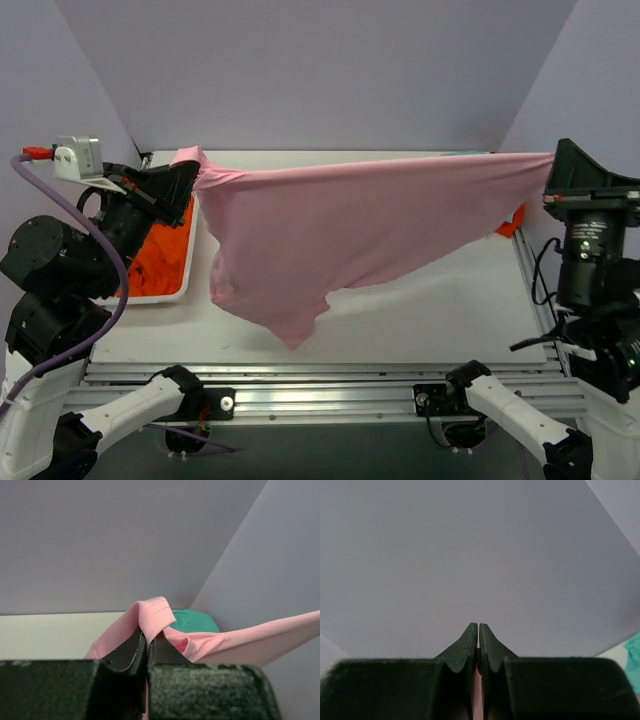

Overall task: Fold and stack the t-shirts
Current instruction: Flatten out the tshirt

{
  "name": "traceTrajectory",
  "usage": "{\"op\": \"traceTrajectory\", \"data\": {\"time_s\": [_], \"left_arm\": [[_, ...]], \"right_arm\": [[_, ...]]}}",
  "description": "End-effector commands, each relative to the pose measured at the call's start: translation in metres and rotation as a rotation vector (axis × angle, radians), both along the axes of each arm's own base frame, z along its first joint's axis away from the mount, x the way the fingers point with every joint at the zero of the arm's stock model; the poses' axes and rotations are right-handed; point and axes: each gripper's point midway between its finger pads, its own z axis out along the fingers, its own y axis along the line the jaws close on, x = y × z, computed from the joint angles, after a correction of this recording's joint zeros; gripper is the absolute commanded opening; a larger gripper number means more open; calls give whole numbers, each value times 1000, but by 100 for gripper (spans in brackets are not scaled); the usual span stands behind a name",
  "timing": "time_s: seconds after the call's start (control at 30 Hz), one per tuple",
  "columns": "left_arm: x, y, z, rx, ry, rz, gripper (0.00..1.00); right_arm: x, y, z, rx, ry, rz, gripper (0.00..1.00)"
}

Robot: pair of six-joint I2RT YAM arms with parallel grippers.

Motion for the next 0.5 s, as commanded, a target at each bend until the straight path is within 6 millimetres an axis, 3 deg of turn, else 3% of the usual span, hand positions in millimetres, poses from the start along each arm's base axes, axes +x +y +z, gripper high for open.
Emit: {"op": "traceTrajectory", "data": {"time_s": [0.0, 0.07, 0.1, 0.17, 0.2, 0.23, 0.27, 0.3, 0.33, 0.37, 0.4, 0.43, 0.47], "left_arm": [[-4, 17, 10, -20, -8, 63, 4], [13, 12, -3, 16, 25, 100, 4], [33, 4, -14, 41, 64, 129, 4], [54, -8, -29, 75, 97, 146, 4], [77, -15, -48, 102, 137, 191, 4], [89, -18, -58, 112, 157, 220, 4], [102, -17, -68, 126, 173, 254, 4], [125, -25, -91, 157, 211, 280, 4], [139, -29, -104, 171, 235, 285, 4], [152, -33, -117, 182, 256, 283, 4], [181, -34, -147, 203, 316, 300, 3], [195, -40, -163, 212, 345, 284, 3], [217, -49, -198, 246, 407, 279, 2]], "right_arm": [[-9, -7, 16, -68, -12, -30, 0], [5, -5, 8, -87, 35, -51, 0], [15, -2, 2, -102, 64, -59, 0], [51, 7, -25, -143, 172, -95, 0], [67, 11, -37, -162, 215, -112, 0], [95, 19, -65, -204, 296, -132, 0], [107, 16, -81, -210, 342, -182, 0], [120, 18, -96, -224, 377, -202, 0], [142, 25, -130, -262, 455, -215, 0], [153, 28, -141, -256, 464, -224, 0], [171, 32, -167, -277, 521, -240, 0], [182, 33, -187, -281, 552, -248, 0], [191, 36, -203, -279, 574, -247, 0]]}}
